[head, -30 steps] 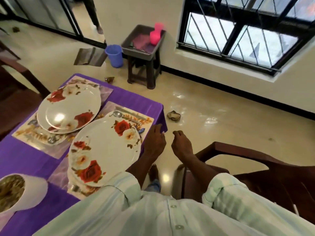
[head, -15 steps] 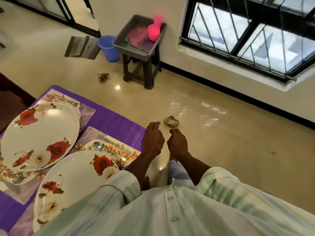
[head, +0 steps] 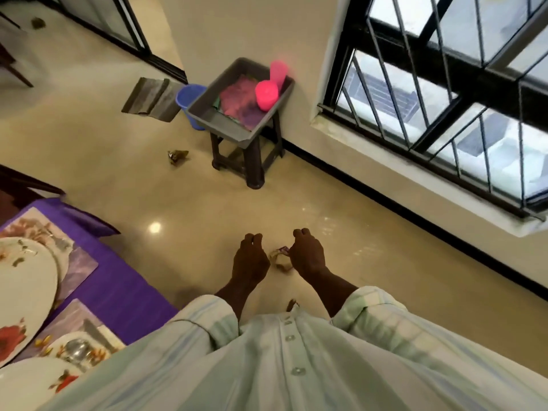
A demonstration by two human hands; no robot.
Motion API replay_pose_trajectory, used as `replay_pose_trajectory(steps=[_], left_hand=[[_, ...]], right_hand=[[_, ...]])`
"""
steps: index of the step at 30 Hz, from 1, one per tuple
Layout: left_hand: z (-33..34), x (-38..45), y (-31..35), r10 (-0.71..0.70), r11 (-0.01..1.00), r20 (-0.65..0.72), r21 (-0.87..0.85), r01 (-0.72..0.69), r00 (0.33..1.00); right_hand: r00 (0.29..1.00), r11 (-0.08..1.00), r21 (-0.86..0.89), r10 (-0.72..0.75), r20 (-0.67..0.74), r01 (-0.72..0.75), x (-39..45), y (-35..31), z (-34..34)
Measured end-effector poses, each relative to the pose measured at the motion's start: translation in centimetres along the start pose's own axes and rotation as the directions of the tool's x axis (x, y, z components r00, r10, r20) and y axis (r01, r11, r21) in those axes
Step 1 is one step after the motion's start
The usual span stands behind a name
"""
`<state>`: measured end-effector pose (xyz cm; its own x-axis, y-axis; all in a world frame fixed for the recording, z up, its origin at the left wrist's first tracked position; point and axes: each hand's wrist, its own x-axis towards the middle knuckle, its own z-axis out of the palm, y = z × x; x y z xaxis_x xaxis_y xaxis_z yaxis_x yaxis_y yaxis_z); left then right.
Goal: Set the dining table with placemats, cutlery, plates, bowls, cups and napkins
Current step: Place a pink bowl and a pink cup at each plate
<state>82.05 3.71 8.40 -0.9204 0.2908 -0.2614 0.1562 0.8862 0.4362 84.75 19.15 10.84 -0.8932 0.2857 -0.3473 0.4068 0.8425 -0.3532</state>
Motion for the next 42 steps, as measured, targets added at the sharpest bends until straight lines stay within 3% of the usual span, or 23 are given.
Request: replay_pose_trajectory(steps=[6,15,19,22,27,37,42], left_hand=[[-1.7,6.2,1.7,-0.117,0.992,-0.036,-0.046,0.115,0.992],[-4.6,17.6,-3.7,-0.076,0.997,-0.019,0.019,0.076,0.997],[-10.5,26.5,-7.6,-0.055,0.997,-0.032,0.045,0.057,0.998],[-15.5,32.5,-10.8,-0.126,0.992,-0.072,-0.021,0.125,0.989],[-19.6,39.0,-14.7,-0.15,0.989,0.021,0.015,0.15,0.988],[-21.5,54.0,-14.1,0.05,0.998,0.156,0.029,-0.055,0.987],[-23.0,61.3,-13.1,0.069,0.995,0.241,0.053,-0.084,0.968]], right_hand=[[0.995,0.996,-0.019,-0.08,0.067,0.082,6.0,-0.2,-1.5],[0.995,0.997,-0.036,-0.067,0.069,0.07,18.1,-4.5,-1.9],[0.999,0.999,-0.018,-0.047,0.018,0.047,25.5,-10.5,-2.6],[0.999,0.997,0.07,-0.042,-0.018,0.043,30.5,-16.9,-3.4],[0.994,0.983,0.146,-0.111,-0.021,0.112,37.1,-25.6,-3.2],[0.992,0.955,0.27,0.127,0.001,-0.123,50.6,-26.0,-4.9],[0.942,0.875,0.352,0.331,0.061,-0.331,57.5,-25.1,-6.9]])
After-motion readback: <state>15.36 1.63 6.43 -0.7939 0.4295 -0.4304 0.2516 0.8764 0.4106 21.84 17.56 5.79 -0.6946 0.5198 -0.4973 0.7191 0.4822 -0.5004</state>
